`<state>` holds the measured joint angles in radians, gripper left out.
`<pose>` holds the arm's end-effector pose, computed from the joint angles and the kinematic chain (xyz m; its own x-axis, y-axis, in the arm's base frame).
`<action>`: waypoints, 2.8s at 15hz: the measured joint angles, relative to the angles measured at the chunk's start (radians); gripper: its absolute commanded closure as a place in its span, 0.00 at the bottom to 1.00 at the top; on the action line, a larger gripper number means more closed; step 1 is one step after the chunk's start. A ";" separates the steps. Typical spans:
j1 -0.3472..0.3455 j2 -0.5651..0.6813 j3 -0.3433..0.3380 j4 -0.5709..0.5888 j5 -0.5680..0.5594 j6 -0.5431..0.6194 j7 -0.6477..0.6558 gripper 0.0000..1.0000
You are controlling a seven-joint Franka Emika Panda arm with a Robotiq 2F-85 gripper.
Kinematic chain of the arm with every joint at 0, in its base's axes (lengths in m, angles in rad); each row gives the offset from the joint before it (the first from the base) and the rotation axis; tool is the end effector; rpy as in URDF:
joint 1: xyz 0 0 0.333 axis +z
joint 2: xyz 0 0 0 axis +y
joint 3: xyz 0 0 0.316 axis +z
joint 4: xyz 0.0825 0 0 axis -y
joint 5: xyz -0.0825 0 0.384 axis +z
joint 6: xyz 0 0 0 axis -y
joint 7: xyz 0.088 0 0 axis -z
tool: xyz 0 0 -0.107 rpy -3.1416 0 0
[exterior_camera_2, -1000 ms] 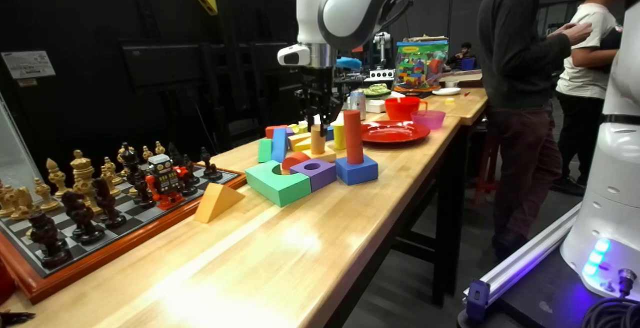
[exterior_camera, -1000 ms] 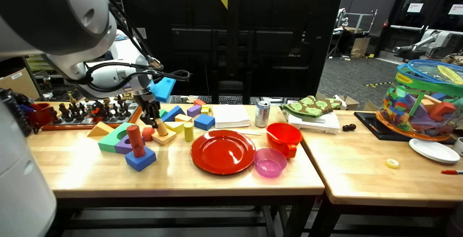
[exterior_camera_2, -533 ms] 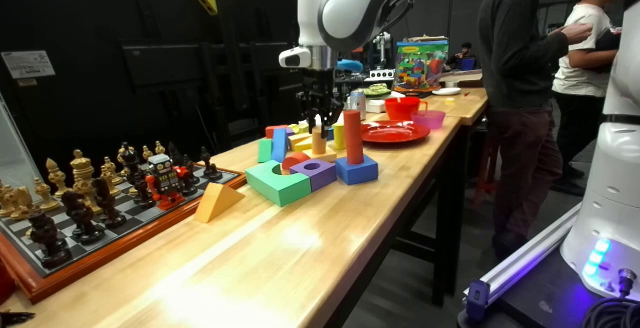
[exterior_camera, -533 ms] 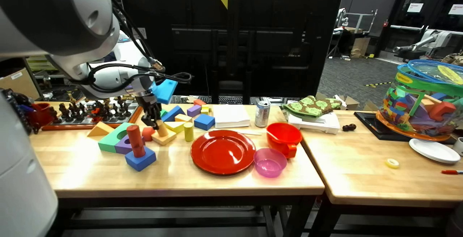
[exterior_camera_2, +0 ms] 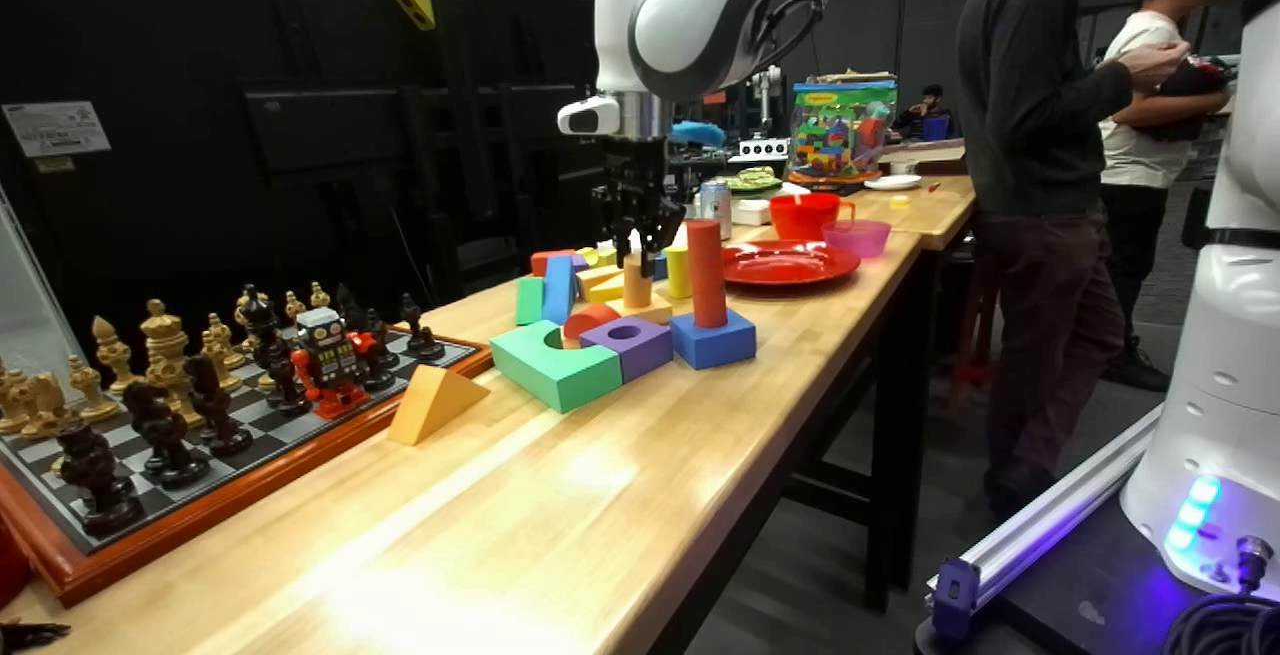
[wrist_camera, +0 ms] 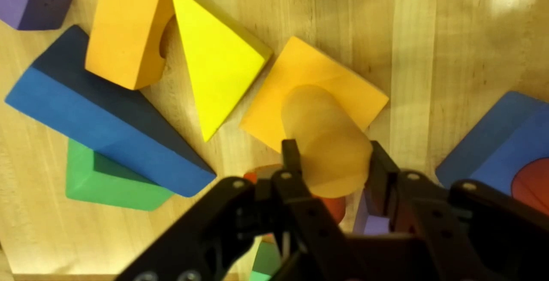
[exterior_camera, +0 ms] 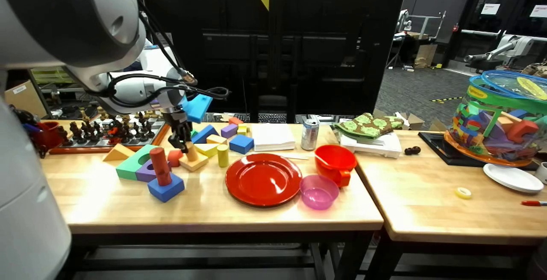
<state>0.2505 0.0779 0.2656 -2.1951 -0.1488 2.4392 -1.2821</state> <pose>0.4858 0.2740 0.3671 -0.3204 0.9463 -0.0427 0.9285 0.3226 0.1837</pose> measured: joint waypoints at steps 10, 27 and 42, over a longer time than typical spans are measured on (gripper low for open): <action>-0.007 0.048 0.000 0.088 0.033 -0.103 -0.031 0.85; -0.022 0.138 0.000 0.231 0.068 -0.263 -0.068 0.09; -0.008 0.042 0.013 0.179 0.061 -0.262 0.004 0.00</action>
<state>0.2424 0.1199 0.2788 -2.0160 -0.0878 2.1767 -1.2779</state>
